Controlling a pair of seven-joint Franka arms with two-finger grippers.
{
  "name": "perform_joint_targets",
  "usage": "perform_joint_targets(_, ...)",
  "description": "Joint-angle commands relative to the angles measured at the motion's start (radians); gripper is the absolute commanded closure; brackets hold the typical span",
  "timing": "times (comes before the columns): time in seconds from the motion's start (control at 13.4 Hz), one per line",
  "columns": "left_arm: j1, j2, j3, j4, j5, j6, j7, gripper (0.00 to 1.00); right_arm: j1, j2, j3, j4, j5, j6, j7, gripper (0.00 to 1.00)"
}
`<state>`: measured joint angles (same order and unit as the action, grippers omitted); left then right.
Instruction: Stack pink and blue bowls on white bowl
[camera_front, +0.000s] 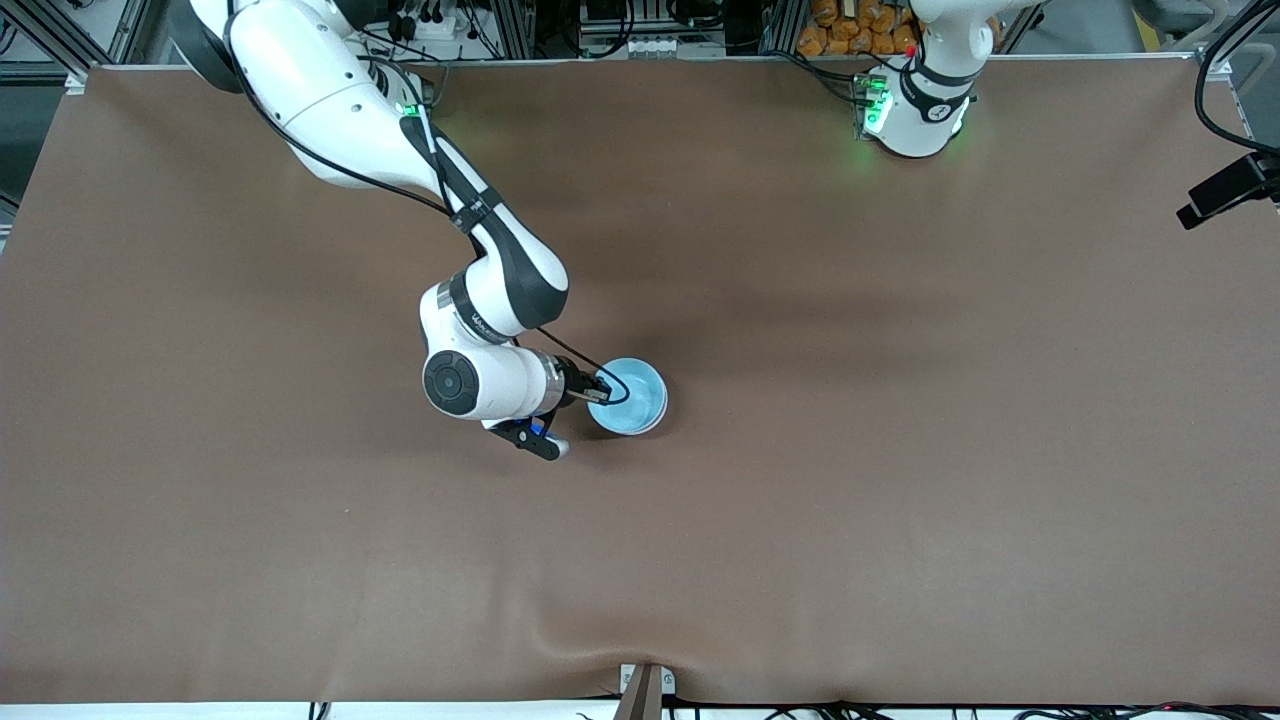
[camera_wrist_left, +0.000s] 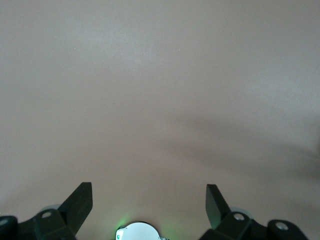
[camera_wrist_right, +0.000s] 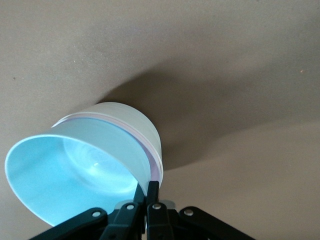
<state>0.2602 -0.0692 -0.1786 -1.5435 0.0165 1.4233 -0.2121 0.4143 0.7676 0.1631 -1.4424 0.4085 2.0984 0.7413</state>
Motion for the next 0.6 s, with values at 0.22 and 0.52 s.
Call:
perform_joint_targets(0.22,0.005,-0.020,-0.007,-0.010,-0.006,-0.017,0.020,0.00,0.009,0.006,-0.005,0.002,0.004,0.003,0.003,1.00)
perform_joint_targets(0.52,0.007,-0.015,-0.007,-0.012,-0.006,-0.017,0.020,0.00,0.008,0.004,-0.007,0.002,-0.004,-0.006,-0.042,0.00)
